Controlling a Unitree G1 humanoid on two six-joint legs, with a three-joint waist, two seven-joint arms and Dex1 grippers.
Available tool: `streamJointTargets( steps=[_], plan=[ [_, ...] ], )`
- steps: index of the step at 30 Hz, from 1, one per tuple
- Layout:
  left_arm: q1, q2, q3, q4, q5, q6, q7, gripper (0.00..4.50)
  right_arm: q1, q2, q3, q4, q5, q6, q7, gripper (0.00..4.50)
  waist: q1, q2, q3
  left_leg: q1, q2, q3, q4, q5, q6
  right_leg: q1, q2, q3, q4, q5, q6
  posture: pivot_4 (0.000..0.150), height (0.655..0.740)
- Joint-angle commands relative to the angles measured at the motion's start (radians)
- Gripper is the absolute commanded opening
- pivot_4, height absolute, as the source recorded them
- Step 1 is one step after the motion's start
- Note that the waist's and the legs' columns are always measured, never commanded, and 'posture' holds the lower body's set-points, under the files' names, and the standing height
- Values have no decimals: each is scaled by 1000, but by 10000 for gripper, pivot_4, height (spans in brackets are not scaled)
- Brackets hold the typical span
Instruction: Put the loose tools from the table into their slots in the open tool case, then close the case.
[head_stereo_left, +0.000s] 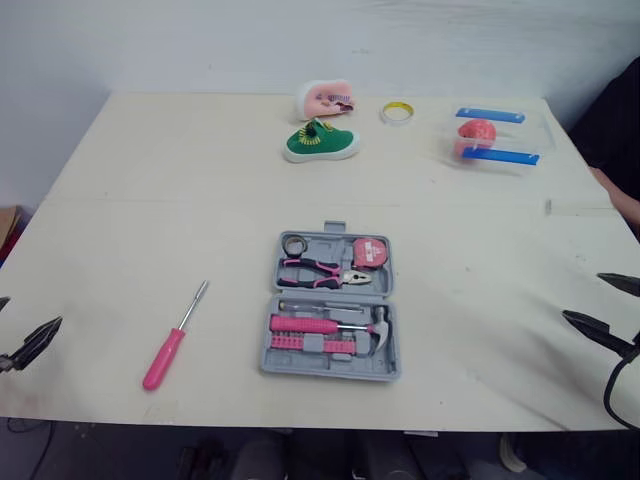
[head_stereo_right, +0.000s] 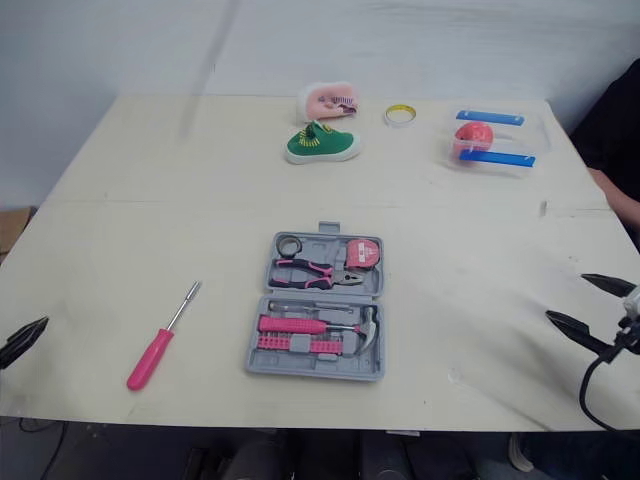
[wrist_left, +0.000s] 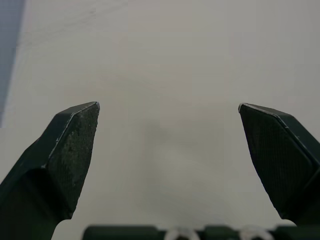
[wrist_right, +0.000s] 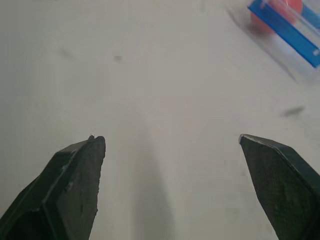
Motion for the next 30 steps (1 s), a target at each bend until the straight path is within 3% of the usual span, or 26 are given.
streamJointTargets(
  steps=[1, 13, 15, 18, 21, 25, 30],
  plan=[
    [9, -6, 37, -53, -22, 2, 28, 45000, -2, 0, -7, -5, 13, -47, 7, 44465, -3, 0, 0, 0, 0, 0, 0, 0, 0, 0, 0, 0, 1, 0, 0, 1500, 7400],
    [150, -113, -15, -479, -111, 264, 71, 45000, -65, 211, 99, -401, 241, 106, 160, 44465, -13, 1, 0, 0, 1, -1, 0, -1, -2, -1, 1, -1, 2, 0, 0, 1500, 7400],
    [164, -113, -16, -544, -137, 356, 101, 45000, -56, 230, 112, -473, 268, 183, 122, 44465, -9, 1, 0, 0, 1, -1, 0, -1, -2, -1, 1, -1, 2, 0, 0, 1500, 7400],
    [265, -99, -38, -823, -307, 687, 203, 45000, -74, 351, 266, -766, 340, 288, 52, 44465, -9, -2, 0, -1, 1, -3, 0, -1, -2, 0, 1, -1, 1, 0, 0, 1500, 7400],
    [293, -117, -42, -918, -347, 795, 268, 45000, -71, 392, 320, -861, 338, 317, 46, 44465, -6, 0, 0, -2, 1, -4, 0, -1, -3, -1, 1, -1, 2, 0, 0, 1500, 7400],
    [341, -181, -142, -1000, -232, 797, 369, 45000, -22, 423, 416, -953, 328, 311, 102, 44465, 4, 0, 0, -2, 0, -4, 0, -2, -3, 0, 1, -1, -1, 0, 0, 1500, 7400],
    [309, -243, -207, -1009, -168, 799, 464, 45000, -26, 423, 432, -915, 299, 280, 140, 44465, 16, -1, 0, -1, 0, -4, 1, -2, -2, 2, 1, -1, -1, 0, 0, 1500, 7400]
  ],
)
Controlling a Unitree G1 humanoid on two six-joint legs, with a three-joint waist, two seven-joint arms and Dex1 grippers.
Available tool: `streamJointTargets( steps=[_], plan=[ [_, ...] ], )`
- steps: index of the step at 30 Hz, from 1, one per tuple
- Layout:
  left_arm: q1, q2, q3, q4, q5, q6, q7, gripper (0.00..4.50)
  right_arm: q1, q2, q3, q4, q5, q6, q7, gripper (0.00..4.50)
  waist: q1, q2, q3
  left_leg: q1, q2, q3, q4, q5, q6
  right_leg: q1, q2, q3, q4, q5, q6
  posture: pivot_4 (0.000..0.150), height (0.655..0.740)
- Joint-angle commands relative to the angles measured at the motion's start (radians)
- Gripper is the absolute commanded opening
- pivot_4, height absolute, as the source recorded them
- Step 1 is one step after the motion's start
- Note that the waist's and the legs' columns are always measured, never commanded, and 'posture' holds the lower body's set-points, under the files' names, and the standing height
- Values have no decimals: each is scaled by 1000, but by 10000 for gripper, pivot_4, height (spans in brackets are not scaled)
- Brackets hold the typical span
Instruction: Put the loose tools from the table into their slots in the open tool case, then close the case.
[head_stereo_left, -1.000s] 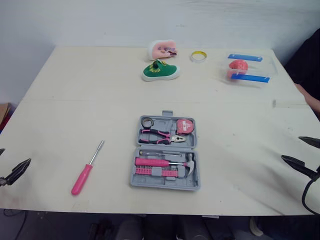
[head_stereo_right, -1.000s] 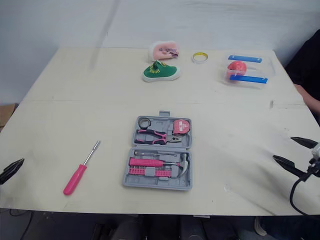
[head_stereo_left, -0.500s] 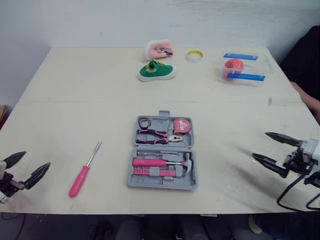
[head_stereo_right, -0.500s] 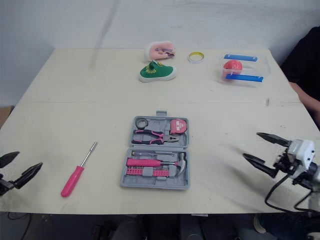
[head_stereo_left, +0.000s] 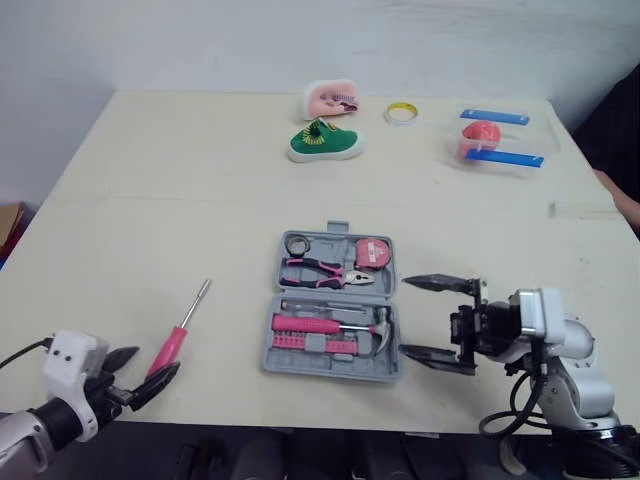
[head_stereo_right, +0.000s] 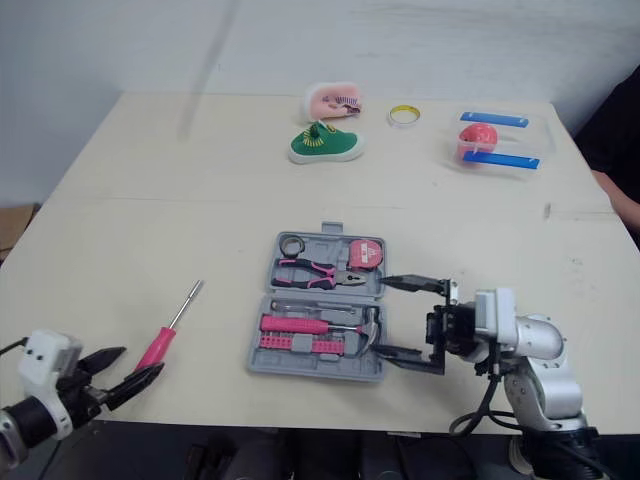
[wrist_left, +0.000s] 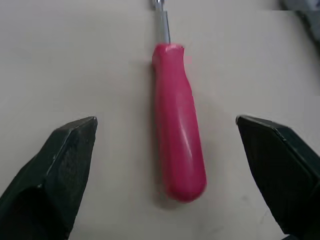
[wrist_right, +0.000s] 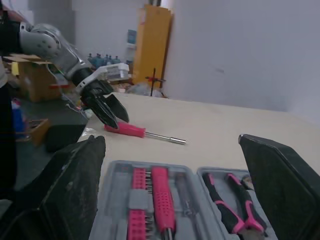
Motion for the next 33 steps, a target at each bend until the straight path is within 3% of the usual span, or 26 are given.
streamJointTargets(
  steps=[1, 8, 9, 11, 14, 16, 18, 22, 25, 30, 33],
  plan=[
    [-14, -26, -34, -27, 43, -11, 46, 45000, -6, -4, -6, 3, -5, -33, 26, 44465, 3, 0, 0, 1, 0, 0, 0, 0, 0, 1, 0, 0, 0, 0, 0, 1500, 7400],
    [-70, -50, -172, 5, 130, -30, 75, 45000, -3, 1, -8, 7, -11, -38, 27, 44465, 10, 3, -1, 1, 0, -1, 0, 0, 0, 1, 0, 0, 0, 0, -1, 1500, 7400],
    [-80, -52, -179, 17, 137, -25, 80, 39695, -1, 0, -10, 9, -15, -41, 28, 45000, 10, 4, -1, 1, 0, -1, 0, 0, 0, 1, 0, 0, 0, 0, -1, 1500, 7400],
    [-86, -56, -193, 30, 146, -21, 77, 33954, 6, -1, -13, 7, -19, -43, 25, 45000, 11, 4, -1, 2, 0, -1, 0, 0, 0, 2, 0, -1, 0, 0, -1, 1500, 7400],
    [-81, -64, -205, 32, 154, -26, 66, 21664, 18, -3, -20, 1, -23, -48, 13, 45000, 11, 5, -2, 1, 0, -1, 0, 0, 0, 2, 0, -1, 0, 0, -1, 1500, 7400],
    [-77, -68, -204, 33, 162, -46, 59, 11242, 29, -7, -28, -2, -30, -54, 5, 45000, 10, 5, -2, 1, 0, -1, 0, 0, 0, 2, -1, -1, 0, 0, -1, 1500, 7400],
    [-94, -82, -194, 44, 168, -118, 35, 5448, 37, -10, -40, -4, -40, -64, -10, 45000, 10, 6, -3, 1, 0, -1, 0, 0, 0, 2, -1, -1, -1, 0, -1, 1500, 7400],
    [-175, -36, -180, 73, 200, -306, -71, 5560, 61, -25, -81, -11, -52, -76, -48, 45000, 11, 5, -3, 1, 0, -1, 0, 0, 0, 2, -1, -1, 0, 0, -1, 1500, 7400],
    [-254, 51, -209, 56, 156, -405, -262, 5560, 120, -63, -129, -39, -41, -65, -49, 45000, 10, 4, -2, 0, 0, -1, 0, 1, -1, 1, 0, -2, -1, 0, -1, 1500, 7400],
    [-327, 144, -230, 42, 71, -438, -451, 5560, 173, -94, -159, -73, -32, -37, -78, 45000, -3, 4, -2, -1, 0, 0, -1, 2, -4, 1, 0, -1, -3, 0, -1, 1500, 7400],
    [-547, 290, -430, 29, 81, -366, -621, 5560, 233, -117, -188, -91, -28, -24, -80, 45000, 10, 2, 0, 0, 1, -1, 0, 2, -3, 1, 1, -2, 0, -1, -1, 1500, 7400]
  ],
)
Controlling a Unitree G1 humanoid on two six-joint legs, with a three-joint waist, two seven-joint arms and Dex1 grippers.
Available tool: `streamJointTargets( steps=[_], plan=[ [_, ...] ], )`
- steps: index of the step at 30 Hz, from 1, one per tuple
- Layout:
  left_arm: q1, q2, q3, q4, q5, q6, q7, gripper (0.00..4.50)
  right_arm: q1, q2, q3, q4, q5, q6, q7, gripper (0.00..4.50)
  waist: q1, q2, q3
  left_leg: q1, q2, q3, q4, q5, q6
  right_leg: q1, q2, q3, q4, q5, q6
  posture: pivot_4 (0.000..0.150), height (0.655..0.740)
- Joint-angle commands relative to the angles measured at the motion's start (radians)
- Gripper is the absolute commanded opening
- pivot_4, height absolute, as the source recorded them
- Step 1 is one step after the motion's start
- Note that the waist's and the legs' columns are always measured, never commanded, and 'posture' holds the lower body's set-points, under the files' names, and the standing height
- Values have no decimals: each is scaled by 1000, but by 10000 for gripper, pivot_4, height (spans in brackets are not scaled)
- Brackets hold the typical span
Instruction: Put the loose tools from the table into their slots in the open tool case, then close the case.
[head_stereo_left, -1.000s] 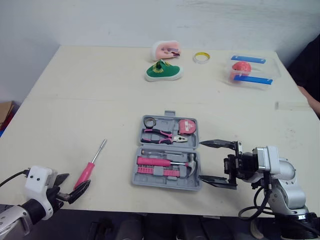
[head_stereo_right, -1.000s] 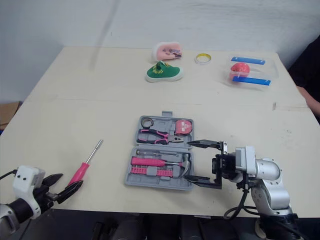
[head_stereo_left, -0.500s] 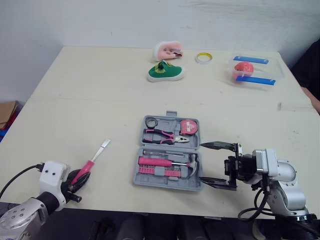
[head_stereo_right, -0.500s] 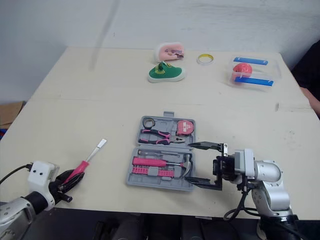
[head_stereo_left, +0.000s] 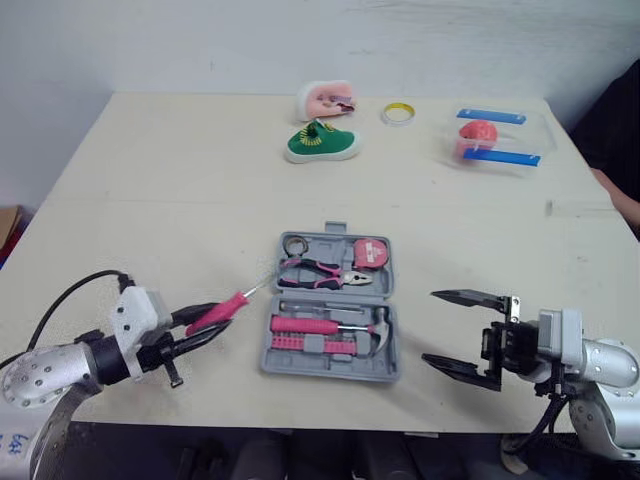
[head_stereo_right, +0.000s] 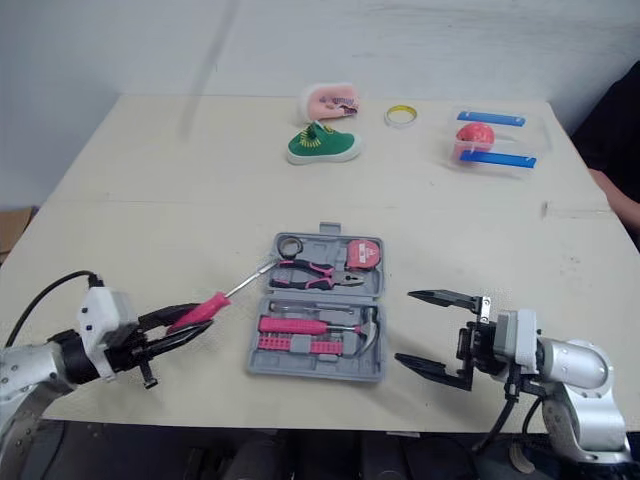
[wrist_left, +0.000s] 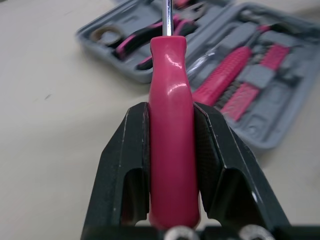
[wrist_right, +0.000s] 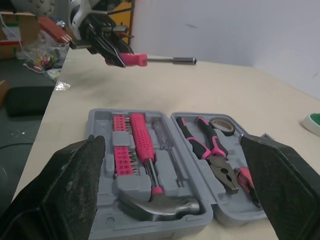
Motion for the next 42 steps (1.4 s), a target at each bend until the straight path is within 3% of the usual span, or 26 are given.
streamJointTargets(
  steps=[1, 9, 14, 21, 41, 42],
  plan=[
    [-182, 102, -174, -40, -12, 63, -143, 5560, 36, -25, -41, -49, 23, 9, -7, 45000, 13, 1, 0, -1, 0, -2, 0, 1, 1, 0, 0, -1, 0, 0, 0, 1500, 7400],
    [-558, 18, -547, 60, 190, 169, -146, 5560, 69, -27, -35, -81, 16, 29, -41, 45000, -1, 1, 1, -1, 0, 0, 1, 3, -1, 0, 2, 1, 0, 1, 1, 1500, 7400],
    [-629, -17, -664, 61, 268, 242, -137, 5560, 100, -28, -42, -119, 11, 37, -72, 45000, -1, 1, 1, -1, 0, 1, 1, 3, -2, 0, 3, 2, 1, 1, 1, 1500, 7400],
    [-635, -21, -702, 10, 279, 342, -120, 5560, 153, -44, -48, -149, 26, 53, -63, 45000, 2, 1, 1, -1, 0, 0, 1, 3, -2, 0, 2, 2, 2, 1, 1, 1500, 7400],
    [-594, 2, -733, -19, 301, 365, -147, 5560, 186, -34, -69, -98, 26, 5, -21, 45000, 3, 1, 1, -1, 0, 0, 2, 4, -2, 0, 2, 2, 2, 1, 1, 1500, 7400],
    [-588, 1, -730, -23, 290, 374, -150, 10560, 186, -34, -69, -99, 25, 5, -22, 45000, 3, 1, 1, -1, 0, 0, 2, 4, -2, 0, 2, 2, 2, 1, 1, 1500, 7400]
  ],
)
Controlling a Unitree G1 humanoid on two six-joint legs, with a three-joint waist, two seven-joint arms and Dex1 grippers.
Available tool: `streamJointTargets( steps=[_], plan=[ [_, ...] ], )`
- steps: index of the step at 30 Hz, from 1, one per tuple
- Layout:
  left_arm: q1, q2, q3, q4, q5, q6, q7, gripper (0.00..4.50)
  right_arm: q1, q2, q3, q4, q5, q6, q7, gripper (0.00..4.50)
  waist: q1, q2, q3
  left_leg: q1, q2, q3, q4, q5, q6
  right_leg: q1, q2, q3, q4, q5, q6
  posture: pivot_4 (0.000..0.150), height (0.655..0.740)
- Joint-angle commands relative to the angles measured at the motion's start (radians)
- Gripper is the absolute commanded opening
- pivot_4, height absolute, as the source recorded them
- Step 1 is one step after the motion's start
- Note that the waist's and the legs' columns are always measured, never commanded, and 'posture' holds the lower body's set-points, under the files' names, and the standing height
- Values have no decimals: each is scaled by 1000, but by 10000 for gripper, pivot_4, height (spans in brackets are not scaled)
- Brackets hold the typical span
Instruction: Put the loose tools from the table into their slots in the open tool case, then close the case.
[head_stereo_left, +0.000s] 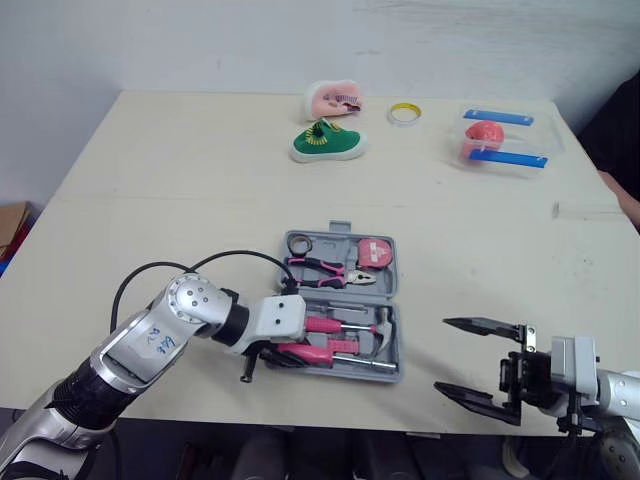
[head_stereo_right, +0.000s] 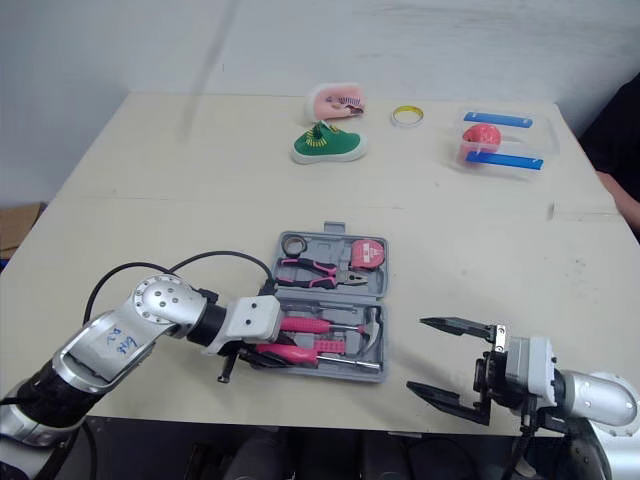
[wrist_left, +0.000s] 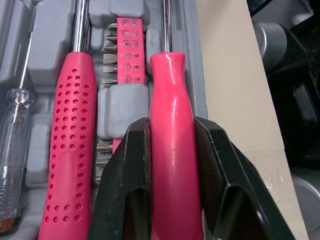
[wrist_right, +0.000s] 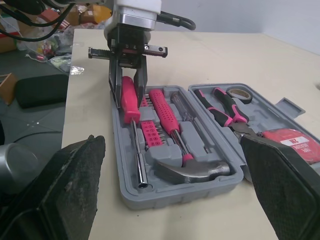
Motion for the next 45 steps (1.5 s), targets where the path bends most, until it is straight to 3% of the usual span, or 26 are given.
streamJointTargets(
  steps=[1, 7, 14, 17, 18, 24, 34, 45],
  plan=[
    [17, 2, 0, -47, -19, 12, -12, 16113, 7, 4, -19, -16, 17, -14, 4, 45000, 0, 0, 0, 0, 0, 0, 0, 0, 0, 0, 0, 0, 0, 0, 0, 1500, 7400],
    [12, -10, 35, -35, -26, -62, -26, 38133, 5, -4, -11, -57, 20, 15, -25, 45000, 0, 0, 0, 0, 0, 0, 0, 0, 0, 0, 0, 0, 1, 0, 0, 1500, 7400],
    [77, -105, 200, -8, -161, -245, -54, 38133, 0, -9, -9, -97, 24, 59, -52, 45000, -2, 0, 0, 0, 0, 0, 1, 0, 0, 0, 0, 0, 0, 0, 0, 1500, 7400],
    [167, -182, 295, 17, -319, -340, -127, 30721, -2, -6, -9, -96, 23, 65, -53, 45000, -4, 0, 0, 1, 0, 0, 0, 1, -1, 0, 0, 0, 1, 0, 0, 1500, 7400],
    [189, -199, 315, 24, -354, -318, -115, 26307, -2, -5, -10, -94, 22, 65, -52, 45000, -3, 0, 0, 0, 0, 0, 1, 1, -1, 0, 0, 0, 1, 0, 0, 1500, 7400],
    [256, -220, 243, 161, -184, -498, -113, 348, 7, 1, -14, -64, 12, 50, -37, 45000, 2, 0, 0, 1, -1, -1, 1, 1, 0, 1, 0, -1, 1, 0, 0, 1500, 7400],
    [233, -302, 144, 298, -33, -588, -28, 348, 26, -4, -25, -69, 7, 54, -47, 45000, 10, 0, 0, 1, 0, 0, 1, 1, 1, 1, 0, -1, 1, 1, 1, 1500, 7400],
    [236, -238, 69, 336, 91, -518, 2, 348, 27, -17, -31, -122, 17, 97, -94, 45000, 13, 1, -1, 2, 0, 0, 1, 1, 1, 1, -1, 0, 2, 1, 1, 1500, 7400]
  ],
)
